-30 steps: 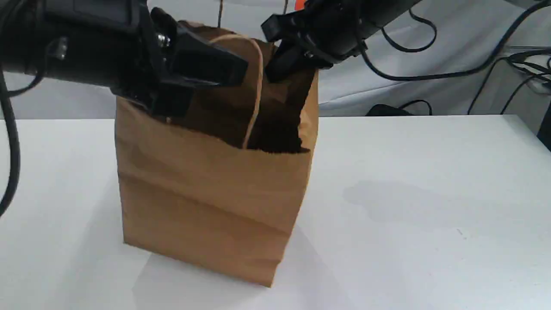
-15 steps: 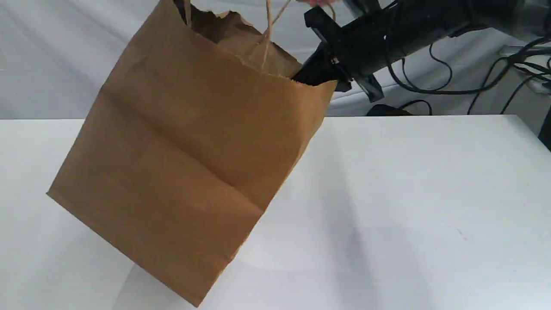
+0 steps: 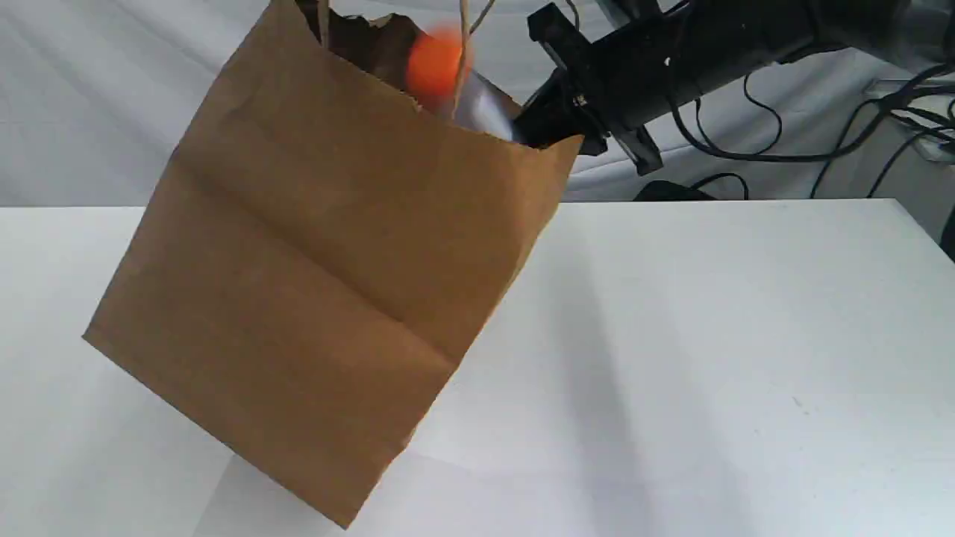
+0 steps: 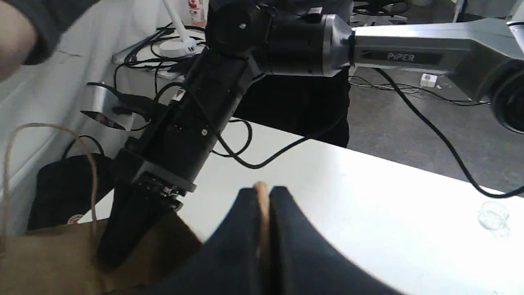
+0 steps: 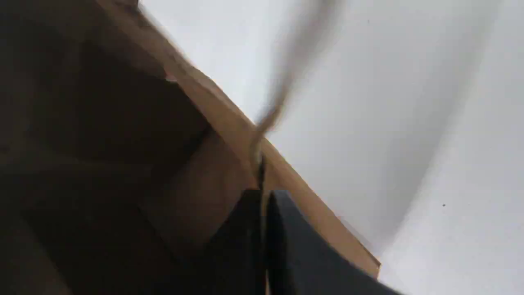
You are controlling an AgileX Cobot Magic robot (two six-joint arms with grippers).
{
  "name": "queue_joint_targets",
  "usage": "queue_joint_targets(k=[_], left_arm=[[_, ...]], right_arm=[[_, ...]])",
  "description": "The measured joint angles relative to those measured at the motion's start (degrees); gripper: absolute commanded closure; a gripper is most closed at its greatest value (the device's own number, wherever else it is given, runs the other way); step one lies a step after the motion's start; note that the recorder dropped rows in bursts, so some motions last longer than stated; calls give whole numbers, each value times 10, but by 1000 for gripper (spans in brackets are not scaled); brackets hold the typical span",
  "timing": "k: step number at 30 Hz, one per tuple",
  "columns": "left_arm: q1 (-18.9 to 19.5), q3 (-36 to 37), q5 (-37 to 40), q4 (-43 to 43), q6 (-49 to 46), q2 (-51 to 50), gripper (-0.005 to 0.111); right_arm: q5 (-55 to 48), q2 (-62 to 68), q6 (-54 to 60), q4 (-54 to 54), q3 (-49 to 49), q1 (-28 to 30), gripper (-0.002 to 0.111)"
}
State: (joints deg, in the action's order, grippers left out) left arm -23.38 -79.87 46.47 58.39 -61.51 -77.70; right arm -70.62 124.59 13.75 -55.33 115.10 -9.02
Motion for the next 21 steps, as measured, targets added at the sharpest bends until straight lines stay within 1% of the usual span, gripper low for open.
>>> queue_joint_targets(k=[10,12,16,18,21], left_arm=[[0,0,2,-10,6,0,107],[0,0,9,-41,21,0,107],[0,0,24,-129,78,0,107],[0,6,27,-149,95,0,107],[0,24,29,-157,103,0,107]], right_arm=[[0,0,4,-3,0,0,108],[0,0,9,-12,0,0,108],[0,0,21,-14,11,0,108],[1,-1,23,-9,25,0,108],[3,-9,26,-5,62,0,108]])
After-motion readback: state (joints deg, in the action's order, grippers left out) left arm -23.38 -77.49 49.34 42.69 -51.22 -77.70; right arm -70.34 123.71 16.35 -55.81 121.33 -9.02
